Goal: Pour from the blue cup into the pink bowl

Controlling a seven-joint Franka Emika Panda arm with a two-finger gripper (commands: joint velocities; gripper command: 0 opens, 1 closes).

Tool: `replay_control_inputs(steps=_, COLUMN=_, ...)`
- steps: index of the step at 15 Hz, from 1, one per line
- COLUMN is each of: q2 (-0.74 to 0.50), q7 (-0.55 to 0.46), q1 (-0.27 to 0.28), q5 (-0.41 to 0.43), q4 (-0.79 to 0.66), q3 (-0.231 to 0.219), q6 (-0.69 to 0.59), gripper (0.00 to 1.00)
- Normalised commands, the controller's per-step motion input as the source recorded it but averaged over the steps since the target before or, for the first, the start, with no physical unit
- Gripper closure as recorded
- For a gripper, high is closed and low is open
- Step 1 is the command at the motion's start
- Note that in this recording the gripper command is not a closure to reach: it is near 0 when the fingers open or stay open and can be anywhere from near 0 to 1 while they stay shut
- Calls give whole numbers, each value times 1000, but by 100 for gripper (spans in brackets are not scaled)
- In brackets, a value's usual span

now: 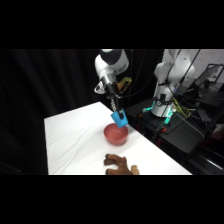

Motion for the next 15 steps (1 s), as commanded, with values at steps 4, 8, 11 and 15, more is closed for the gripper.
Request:
replay_control_inputs(steps=4, q2=310, q7=-490, q1=-204, q5=333, q4=347, q3=-74, q6=-752, gripper=15)
replay_control_inputs(steps=8, q2=389, q7=-336, q1=-158, q5=263, q4=393, q3=-22, q6=-739, gripper=15)
replay_control_inputs(steps=11, q2=277, q7=-117, q1=-73, q5=82, q4=359, q3=-1, q6=-429, gripper=15)
replay_control_inputs(steps=15, q2=-51, q7=214, q1=100, q5=-206, q4=155, q3=-20, q6=316, gripper=15)
